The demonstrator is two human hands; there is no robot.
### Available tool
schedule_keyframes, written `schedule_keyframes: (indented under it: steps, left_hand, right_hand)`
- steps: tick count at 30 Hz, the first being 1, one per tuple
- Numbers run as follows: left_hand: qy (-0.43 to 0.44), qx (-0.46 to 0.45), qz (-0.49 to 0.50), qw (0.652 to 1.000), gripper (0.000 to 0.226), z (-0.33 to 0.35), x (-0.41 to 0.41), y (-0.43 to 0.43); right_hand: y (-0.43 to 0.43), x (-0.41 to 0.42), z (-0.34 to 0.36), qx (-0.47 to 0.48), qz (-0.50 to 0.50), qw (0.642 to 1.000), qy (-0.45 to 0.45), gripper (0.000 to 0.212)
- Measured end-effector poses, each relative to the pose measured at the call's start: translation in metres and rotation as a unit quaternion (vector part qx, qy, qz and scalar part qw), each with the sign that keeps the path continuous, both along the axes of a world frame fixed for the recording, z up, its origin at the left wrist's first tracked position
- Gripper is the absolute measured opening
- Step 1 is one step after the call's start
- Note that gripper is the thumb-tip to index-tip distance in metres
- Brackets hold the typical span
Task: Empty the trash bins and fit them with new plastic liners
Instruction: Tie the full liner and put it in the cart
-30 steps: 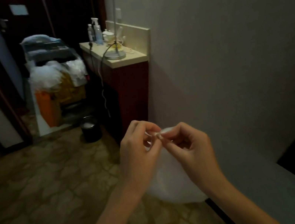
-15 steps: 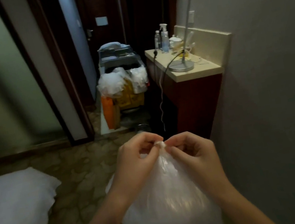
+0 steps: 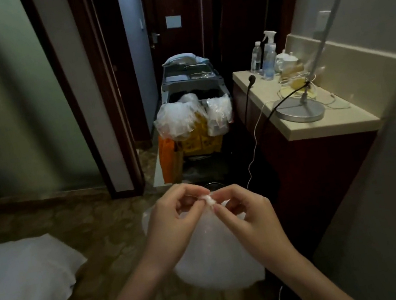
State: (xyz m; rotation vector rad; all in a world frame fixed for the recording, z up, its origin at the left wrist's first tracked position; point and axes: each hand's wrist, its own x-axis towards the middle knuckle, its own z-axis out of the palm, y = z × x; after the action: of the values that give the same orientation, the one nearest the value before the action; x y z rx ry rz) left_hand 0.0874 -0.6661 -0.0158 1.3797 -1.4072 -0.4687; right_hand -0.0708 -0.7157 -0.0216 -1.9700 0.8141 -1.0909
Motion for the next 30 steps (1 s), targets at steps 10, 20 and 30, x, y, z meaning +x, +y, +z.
schedule_keyframes:
  steps: [10, 20, 30]
  left_hand:
    - [-0.001, -0.037, 0.014, 0.999, 0.023, -0.021, 0.112, -0.201]
    - [0.021, -0.077, 0.012, 0.997, 0.016, 0.017, 0.204, -0.377]
    - [0.068, -0.025, -0.008, 0.997, 0.018, 0.014, 0.260, -0.542]
  right_hand:
    - [-0.184, 0.122, -0.016, 0.011, -0.058, 0.998, 0.005, 0.013]
    - [-0.354, 0.225, 0.011, -0.040, -0.103, 0.994, -0.026, 0.007]
    - [-0.541, 0.274, -0.002, -0.045, -0.073, 0.996, -0.041, 0.011]
